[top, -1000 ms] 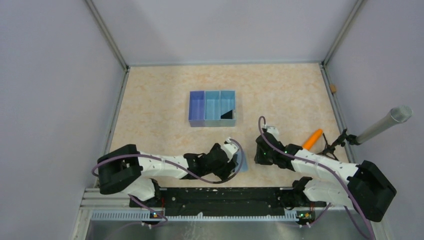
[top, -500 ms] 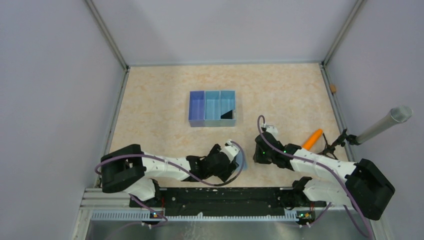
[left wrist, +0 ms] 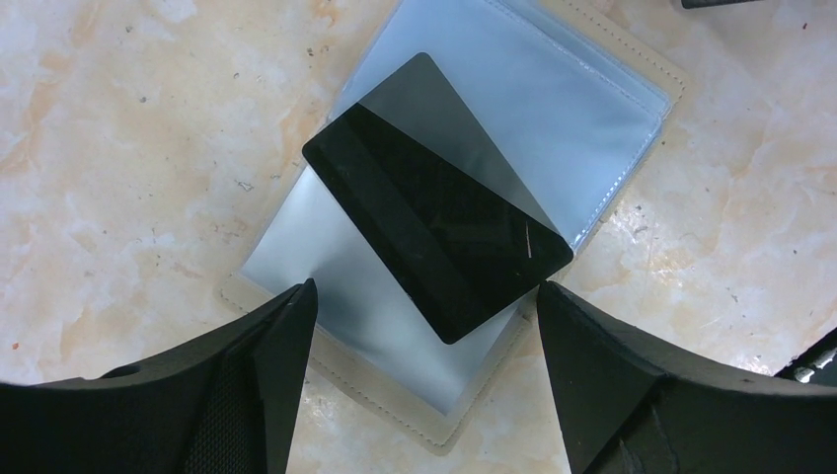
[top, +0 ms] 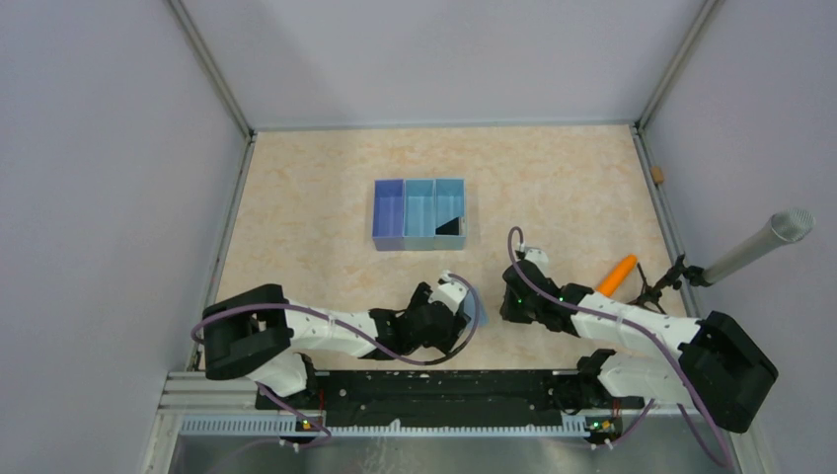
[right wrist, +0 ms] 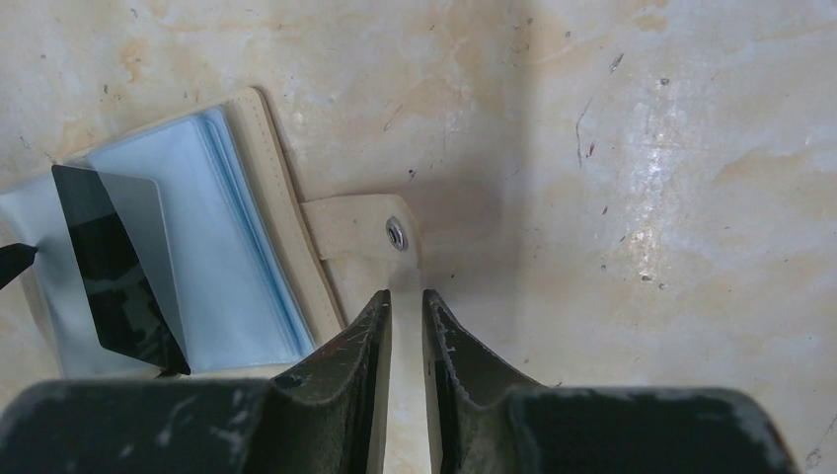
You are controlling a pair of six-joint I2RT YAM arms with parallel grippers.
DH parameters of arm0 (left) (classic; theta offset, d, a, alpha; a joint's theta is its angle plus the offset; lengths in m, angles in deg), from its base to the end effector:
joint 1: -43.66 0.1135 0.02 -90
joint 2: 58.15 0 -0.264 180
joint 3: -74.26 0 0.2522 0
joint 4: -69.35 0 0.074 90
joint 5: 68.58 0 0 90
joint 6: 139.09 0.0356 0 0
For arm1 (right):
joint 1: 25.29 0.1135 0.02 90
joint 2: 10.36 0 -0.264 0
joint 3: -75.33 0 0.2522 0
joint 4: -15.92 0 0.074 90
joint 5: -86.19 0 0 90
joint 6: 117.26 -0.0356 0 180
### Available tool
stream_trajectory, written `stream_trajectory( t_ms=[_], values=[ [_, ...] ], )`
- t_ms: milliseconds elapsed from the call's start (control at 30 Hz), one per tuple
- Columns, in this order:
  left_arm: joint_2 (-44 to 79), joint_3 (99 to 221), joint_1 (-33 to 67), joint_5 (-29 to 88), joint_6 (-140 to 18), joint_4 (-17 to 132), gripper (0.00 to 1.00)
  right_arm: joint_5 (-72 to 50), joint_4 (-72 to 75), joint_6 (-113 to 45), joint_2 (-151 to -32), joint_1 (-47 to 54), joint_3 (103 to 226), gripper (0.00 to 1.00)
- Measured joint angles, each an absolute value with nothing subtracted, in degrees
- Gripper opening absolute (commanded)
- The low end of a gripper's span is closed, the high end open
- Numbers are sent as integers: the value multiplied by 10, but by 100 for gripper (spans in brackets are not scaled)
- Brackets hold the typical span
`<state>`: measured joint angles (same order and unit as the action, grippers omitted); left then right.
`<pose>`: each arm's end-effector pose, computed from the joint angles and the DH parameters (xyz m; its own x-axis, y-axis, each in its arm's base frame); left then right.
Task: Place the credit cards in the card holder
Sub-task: Insert the credit card into the card holder.
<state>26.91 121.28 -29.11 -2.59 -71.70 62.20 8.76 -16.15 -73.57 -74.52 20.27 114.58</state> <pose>0.0941 -0.2545 0.1455 -0.4968 0.4162 -0.7616 0.6462 0.7631 -0.0045 0.1406 0.1323 0.1537 -0.8494 0.1418 -0.5084 0.0005 0.9634 0.2680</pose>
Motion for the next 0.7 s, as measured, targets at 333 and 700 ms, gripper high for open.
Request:
stream_trajectory(
  t_ms=[333, 700],
  values=[
    [275, 1213, -292, -44, -739, 629, 86, 71, -143, -736, -750, 190, 1146, 35],
    [275, 1213, -292, -49, -747, 631, 86, 25, -118, -692, -743, 121, 1139, 37]
  ],
)
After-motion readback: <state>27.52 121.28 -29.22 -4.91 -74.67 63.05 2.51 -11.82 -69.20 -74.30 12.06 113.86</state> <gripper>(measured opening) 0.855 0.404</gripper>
